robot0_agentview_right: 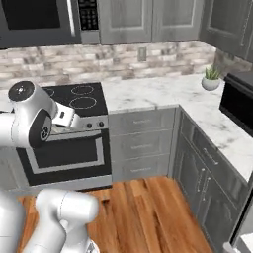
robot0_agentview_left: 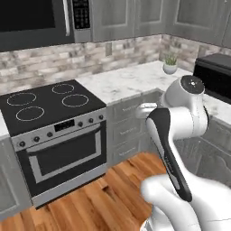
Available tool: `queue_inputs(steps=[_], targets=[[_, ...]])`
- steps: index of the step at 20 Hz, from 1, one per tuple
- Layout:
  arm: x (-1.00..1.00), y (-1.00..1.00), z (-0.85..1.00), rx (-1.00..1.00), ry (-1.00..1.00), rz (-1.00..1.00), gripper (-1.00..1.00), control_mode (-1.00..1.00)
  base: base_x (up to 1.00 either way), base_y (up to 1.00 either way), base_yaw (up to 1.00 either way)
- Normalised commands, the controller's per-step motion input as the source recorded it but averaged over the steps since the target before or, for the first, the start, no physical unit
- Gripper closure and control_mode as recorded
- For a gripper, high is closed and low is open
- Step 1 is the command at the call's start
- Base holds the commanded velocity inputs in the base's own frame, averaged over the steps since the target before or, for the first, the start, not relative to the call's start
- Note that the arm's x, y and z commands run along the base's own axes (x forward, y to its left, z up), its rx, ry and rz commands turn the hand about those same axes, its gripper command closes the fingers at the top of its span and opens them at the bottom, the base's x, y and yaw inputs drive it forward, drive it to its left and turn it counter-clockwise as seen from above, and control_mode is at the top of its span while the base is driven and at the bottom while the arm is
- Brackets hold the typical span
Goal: Grab the onion and garlic from the fridge, place them in the blender, close the lid, and turn on the blender to create a marinade.
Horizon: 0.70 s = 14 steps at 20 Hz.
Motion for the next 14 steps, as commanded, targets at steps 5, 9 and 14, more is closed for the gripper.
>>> queue_inputs(steps=[5,9,14], targets=[[0.00,0.00,0.00,0.00,0.00,0.00,1.00,1.00,0.00,0.40,0.95],[0.00,0.00,0.00,0.00,0.00,0.00,1.00,1.00,0.00,0.31,0.98],[0.00,0.00,0.00,0.00,0.00,0.00,1.00,1.00,0.08,0.19,0.95]])
